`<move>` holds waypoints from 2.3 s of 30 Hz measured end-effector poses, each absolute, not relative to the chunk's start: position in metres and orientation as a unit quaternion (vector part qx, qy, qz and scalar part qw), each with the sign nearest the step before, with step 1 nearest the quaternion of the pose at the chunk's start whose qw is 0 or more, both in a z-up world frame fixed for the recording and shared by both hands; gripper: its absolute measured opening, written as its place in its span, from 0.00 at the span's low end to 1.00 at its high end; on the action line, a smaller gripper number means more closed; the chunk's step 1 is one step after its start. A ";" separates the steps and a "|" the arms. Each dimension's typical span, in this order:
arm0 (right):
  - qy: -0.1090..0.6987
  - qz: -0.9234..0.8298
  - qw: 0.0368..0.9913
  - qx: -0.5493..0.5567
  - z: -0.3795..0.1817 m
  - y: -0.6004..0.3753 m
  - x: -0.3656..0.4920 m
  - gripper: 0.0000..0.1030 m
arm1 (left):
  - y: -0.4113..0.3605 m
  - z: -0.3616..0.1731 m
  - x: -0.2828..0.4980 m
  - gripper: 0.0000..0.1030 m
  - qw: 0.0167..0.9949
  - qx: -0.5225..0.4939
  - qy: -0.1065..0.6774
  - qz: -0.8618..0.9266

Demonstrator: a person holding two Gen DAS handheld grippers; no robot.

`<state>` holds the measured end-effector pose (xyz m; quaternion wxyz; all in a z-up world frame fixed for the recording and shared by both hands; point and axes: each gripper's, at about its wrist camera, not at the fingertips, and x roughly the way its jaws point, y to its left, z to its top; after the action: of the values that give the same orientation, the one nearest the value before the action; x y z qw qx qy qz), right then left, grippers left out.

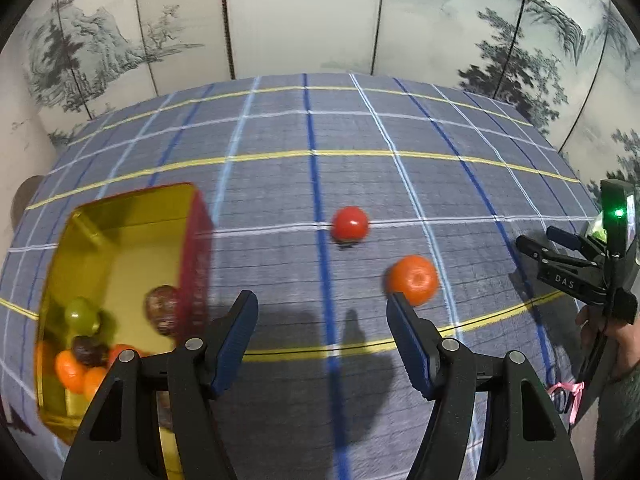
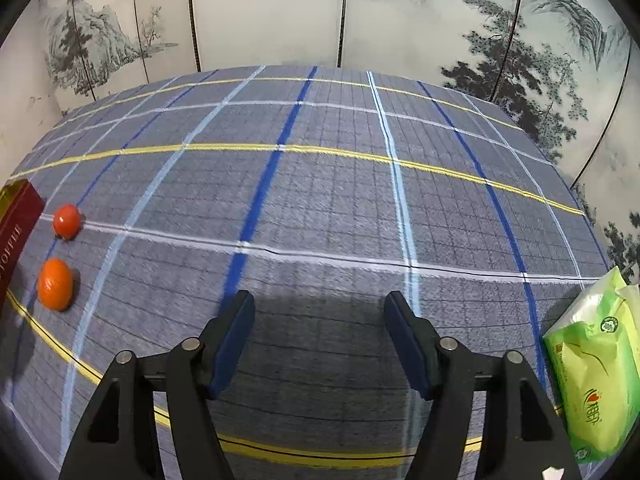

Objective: Organize fruits
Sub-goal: 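Move the left tool back to the fruits and grasp the last tangerine, then carry the tangerine into the tin with the left tool and release it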

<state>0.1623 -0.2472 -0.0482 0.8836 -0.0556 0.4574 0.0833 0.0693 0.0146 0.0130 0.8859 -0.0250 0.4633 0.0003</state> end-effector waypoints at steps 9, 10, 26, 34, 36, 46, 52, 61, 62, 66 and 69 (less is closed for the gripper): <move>0.458 0.099 0.883 -0.039 -0.053 -0.271 0.161 0.77 | -0.011 -0.010 0.084 0.66 0.879 -0.016 0.477 -0.005; 0.458 0.099 0.882 -0.040 -0.054 -0.273 0.161 0.78 | -0.014 -0.011 0.086 0.66 0.878 -0.013 0.478 -0.006; 0.470 0.119 0.873 -0.050 -0.059 -0.285 0.161 0.99 | -0.041 -0.025 0.107 0.66 0.870 -0.006 0.493 -0.022; 0.470 0.119 0.873 -0.051 -0.059 -0.284 0.161 0.99 | -0.043 -0.033 0.117 0.65 0.866 -0.010 0.500 -0.019; 0.470 0.118 0.873 -0.051 -0.059 -0.284 0.161 0.99 | -0.044 -0.034 0.118 0.63 0.866 -0.008 0.500 -0.020; 0.470 0.118 0.873 -0.050 -0.059 -0.284 0.161 1.00 | -0.051 -0.037 0.122 0.38 0.870 -0.003 0.492 -0.035; 0.470 0.118 0.873 -0.050 -0.059 -0.285 0.161 1.00 | -0.052 -0.037 0.119 0.36 0.872 0.004 0.488 -0.037; 0.470 0.118 0.873 -0.050 -0.059 -0.284 0.161 1.00 | -0.047 -0.033 0.112 0.36 0.874 0.003 0.485 -0.032; 0.470 0.118 0.873 -0.050 -0.059 -0.284 0.161 1.00 | -0.045 -0.032 0.111 0.36 0.874 0.001 0.486 -0.030; 0.470 0.118 0.873 -0.050 -0.059 -0.284 0.161 1.00 | -0.039 -0.029 0.107 0.36 0.875 -0.002 0.483 -0.022; 0.470 0.118 0.873 -0.050 -0.059 -0.284 0.161 1.00 | -0.032 -0.027 0.104 0.36 0.875 -0.008 0.484 -0.015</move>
<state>0.1611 -0.2843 -0.0590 0.8733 -0.0495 0.4699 0.1184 0.1042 -0.0325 -0.0275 0.8748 -0.0084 0.4842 -0.0148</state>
